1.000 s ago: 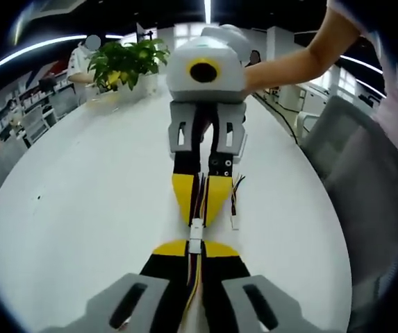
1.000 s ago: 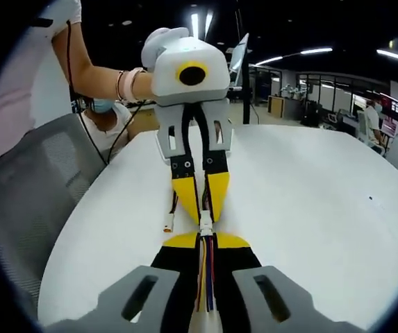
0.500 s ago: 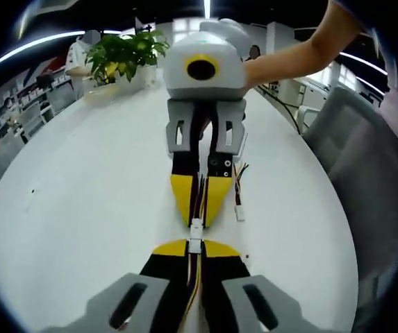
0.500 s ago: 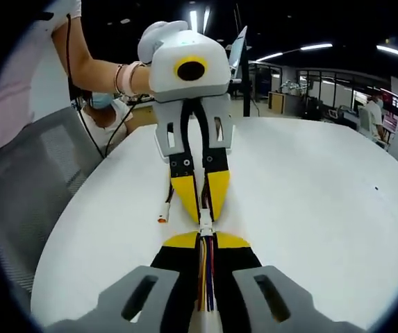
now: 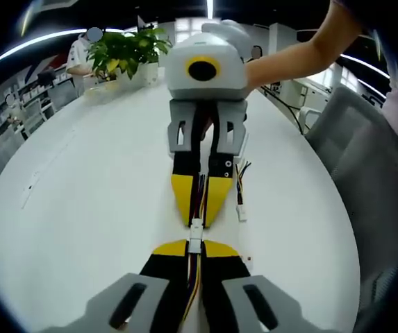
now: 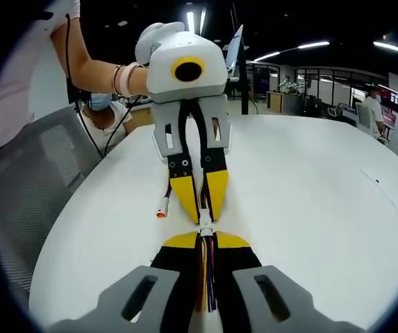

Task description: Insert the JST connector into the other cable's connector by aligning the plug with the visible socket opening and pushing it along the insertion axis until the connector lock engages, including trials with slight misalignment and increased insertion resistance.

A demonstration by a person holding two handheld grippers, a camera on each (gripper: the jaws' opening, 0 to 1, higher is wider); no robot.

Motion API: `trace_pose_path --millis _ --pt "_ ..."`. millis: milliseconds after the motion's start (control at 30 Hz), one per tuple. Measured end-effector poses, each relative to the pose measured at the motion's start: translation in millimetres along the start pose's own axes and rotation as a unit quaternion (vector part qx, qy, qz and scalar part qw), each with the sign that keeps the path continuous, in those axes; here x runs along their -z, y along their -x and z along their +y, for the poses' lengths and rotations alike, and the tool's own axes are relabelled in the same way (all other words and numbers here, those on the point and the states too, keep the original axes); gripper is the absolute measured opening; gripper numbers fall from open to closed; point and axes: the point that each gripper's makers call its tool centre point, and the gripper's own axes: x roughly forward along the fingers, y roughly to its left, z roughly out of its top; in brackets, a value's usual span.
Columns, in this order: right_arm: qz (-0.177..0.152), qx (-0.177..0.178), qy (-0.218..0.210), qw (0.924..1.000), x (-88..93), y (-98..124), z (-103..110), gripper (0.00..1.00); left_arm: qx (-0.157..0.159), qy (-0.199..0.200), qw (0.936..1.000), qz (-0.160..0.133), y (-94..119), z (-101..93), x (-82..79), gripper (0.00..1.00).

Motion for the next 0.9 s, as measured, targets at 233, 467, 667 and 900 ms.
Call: trace_pose_path --millis 233,467,667,900 --pt "-0.003 0.003 -0.035 0.9994 -1.3 -0.3 -0.9 0.03 -0.007 -0.005 1.0 -0.002 0.0 0.2 -0.4 0.0" --pt "-0.002 0.005 -0.03 0.9995 -0.6 -0.9 -1.6 0.04 -0.01 -0.001 0.9999 -0.004 -0.1 1.5 -0.4 0.0" --pt "-0.002 0.009 -0.031 0.9995 -0.3 -1.3 -2.2 0.04 -0.013 0.004 0.9999 -0.006 0.7 0.4 -0.8 0.0" --pt "-0.002 0.013 -0.039 0.9992 -0.8 -1.9 -1.6 0.04 -0.019 0.003 0.9998 -0.007 5.4 -0.5 -4.0 0.0"
